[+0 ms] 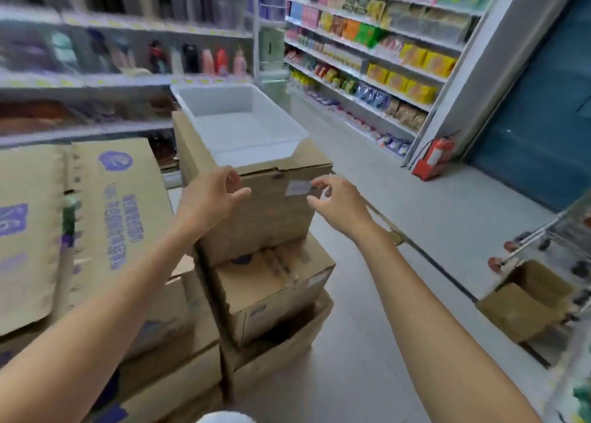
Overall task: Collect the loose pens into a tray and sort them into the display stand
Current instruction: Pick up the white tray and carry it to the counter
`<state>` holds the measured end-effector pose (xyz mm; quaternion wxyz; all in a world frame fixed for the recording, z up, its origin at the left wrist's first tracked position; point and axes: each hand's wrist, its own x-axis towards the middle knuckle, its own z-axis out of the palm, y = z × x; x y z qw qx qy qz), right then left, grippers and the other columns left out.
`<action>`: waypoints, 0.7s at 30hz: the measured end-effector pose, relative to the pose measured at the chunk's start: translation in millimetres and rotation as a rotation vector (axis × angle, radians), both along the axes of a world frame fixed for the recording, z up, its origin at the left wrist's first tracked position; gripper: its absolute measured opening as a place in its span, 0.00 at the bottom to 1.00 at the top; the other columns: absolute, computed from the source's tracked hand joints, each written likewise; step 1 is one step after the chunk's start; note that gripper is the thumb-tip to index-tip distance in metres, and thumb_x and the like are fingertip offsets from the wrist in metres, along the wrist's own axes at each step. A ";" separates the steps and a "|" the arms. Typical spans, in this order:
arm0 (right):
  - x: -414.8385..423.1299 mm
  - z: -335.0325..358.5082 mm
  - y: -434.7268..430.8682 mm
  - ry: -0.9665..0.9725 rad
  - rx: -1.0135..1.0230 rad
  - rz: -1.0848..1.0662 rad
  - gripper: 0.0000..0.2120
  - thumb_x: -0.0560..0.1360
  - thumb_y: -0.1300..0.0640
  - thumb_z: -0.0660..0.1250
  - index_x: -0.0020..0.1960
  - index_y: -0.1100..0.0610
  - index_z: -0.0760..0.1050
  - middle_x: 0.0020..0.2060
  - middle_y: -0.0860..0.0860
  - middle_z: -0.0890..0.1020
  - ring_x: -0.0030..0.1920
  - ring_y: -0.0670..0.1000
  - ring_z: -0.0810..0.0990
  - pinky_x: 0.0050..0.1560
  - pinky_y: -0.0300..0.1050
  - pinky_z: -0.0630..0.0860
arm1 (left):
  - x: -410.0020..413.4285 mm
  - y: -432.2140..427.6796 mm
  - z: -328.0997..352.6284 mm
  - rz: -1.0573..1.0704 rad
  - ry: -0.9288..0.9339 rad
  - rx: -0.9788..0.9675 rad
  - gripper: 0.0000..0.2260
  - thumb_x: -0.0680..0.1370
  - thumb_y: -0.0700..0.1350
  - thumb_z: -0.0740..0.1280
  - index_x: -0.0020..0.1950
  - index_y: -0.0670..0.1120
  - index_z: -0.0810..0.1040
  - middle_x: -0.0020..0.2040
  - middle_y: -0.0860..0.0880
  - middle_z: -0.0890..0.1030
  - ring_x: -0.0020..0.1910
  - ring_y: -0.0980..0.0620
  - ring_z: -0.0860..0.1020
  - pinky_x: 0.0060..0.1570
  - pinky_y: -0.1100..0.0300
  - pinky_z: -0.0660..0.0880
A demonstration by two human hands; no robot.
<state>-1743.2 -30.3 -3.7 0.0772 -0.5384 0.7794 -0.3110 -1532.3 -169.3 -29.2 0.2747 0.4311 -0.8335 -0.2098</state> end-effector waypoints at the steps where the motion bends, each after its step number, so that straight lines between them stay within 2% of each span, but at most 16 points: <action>1: -14.5 5.7 -22.8 -0.003 -0.018 0.025 0.16 0.76 0.54 0.68 0.64 0.53 0.76 0.56 0.49 0.77 0.56 0.49 0.76 0.59 0.47 0.73 | -8.5 -14.6 7.2 0.053 0.035 -0.008 0.13 0.77 0.56 0.71 0.54 0.48 0.79 0.47 0.52 0.81 0.46 0.52 0.80 0.47 0.51 0.78; 4: -49.4 18.0 -83.3 -0.011 -0.085 0.075 0.21 0.76 0.55 0.67 0.69 0.51 0.72 0.63 0.52 0.74 0.64 0.53 0.72 0.66 0.56 0.69 | -25.0 -47.1 24.5 0.225 0.108 -0.057 0.13 0.78 0.56 0.69 0.56 0.48 0.78 0.49 0.52 0.81 0.44 0.54 0.79 0.45 0.52 0.78; 7: -78.3 21.2 -137.5 0.028 -0.138 0.130 0.25 0.77 0.54 0.67 0.73 0.51 0.67 0.68 0.54 0.70 0.69 0.55 0.67 0.70 0.54 0.64 | -35.8 -79.7 20.5 0.448 0.084 -0.137 0.21 0.77 0.58 0.69 0.63 0.47 0.75 0.57 0.48 0.79 0.52 0.49 0.78 0.46 0.52 0.76; 10: -100.6 12.6 -182.2 -0.056 -0.109 0.227 0.26 0.80 0.49 0.64 0.76 0.49 0.62 0.76 0.53 0.59 0.76 0.52 0.56 0.73 0.51 0.56 | -44.6 -99.5 2.9 0.496 0.119 -0.025 0.31 0.74 0.63 0.69 0.70 0.45 0.68 0.64 0.45 0.75 0.61 0.44 0.75 0.55 0.45 0.76; 12: -110.8 3.9 -204.5 -0.161 -0.063 0.304 0.29 0.80 0.45 0.62 0.78 0.46 0.56 0.79 0.50 0.53 0.78 0.49 0.50 0.76 0.52 0.53 | -52.3 -100.9 -4.4 0.450 0.282 0.117 0.34 0.74 0.66 0.66 0.72 0.46 0.67 0.64 0.46 0.75 0.61 0.47 0.75 0.56 0.50 0.76; 15: -118.6 -7.7 -224.0 -0.291 -0.003 0.403 0.36 0.79 0.44 0.63 0.80 0.45 0.48 0.79 0.45 0.52 0.78 0.48 0.51 0.76 0.51 0.54 | -62.0 -99.4 -8.2 0.410 0.420 0.188 0.35 0.72 0.71 0.62 0.71 0.50 0.69 0.62 0.50 0.77 0.59 0.52 0.78 0.49 0.62 0.74; 17: -121.4 -14.3 -232.2 -0.382 0.007 0.426 0.37 0.79 0.46 0.65 0.80 0.48 0.47 0.79 0.45 0.54 0.78 0.48 0.54 0.76 0.48 0.56 | -69.9 -98.3 -6.6 0.430 0.479 0.215 0.30 0.75 0.66 0.64 0.72 0.51 0.69 0.61 0.54 0.78 0.57 0.59 0.78 0.48 0.67 0.74; 19: -124.4 -19.6 -236.9 -0.462 -0.021 0.418 0.37 0.78 0.48 0.67 0.80 0.51 0.50 0.78 0.47 0.58 0.76 0.49 0.58 0.73 0.44 0.58 | -78.6 -96.2 -4.1 0.483 0.576 0.236 0.21 0.80 0.54 0.67 0.71 0.51 0.69 0.59 0.59 0.77 0.53 0.69 0.77 0.45 0.74 0.74; 21: -125.9 -20.3 -238.5 -0.490 -0.039 0.423 0.37 0.77 0.48 0.68 0.80 0.52 0.53 0.77 0.48 0.60 0.75 0.49 0.60 0.71 0.41 0.58 | -83.5 -91.4 -1.8 0.538 0.667 0.266 0.19 0.80 0.46 0.68 0.70 0.55 0.69 0.57 0.62 0.77 0.50 0.70 0.77 0.44 0.73 0.75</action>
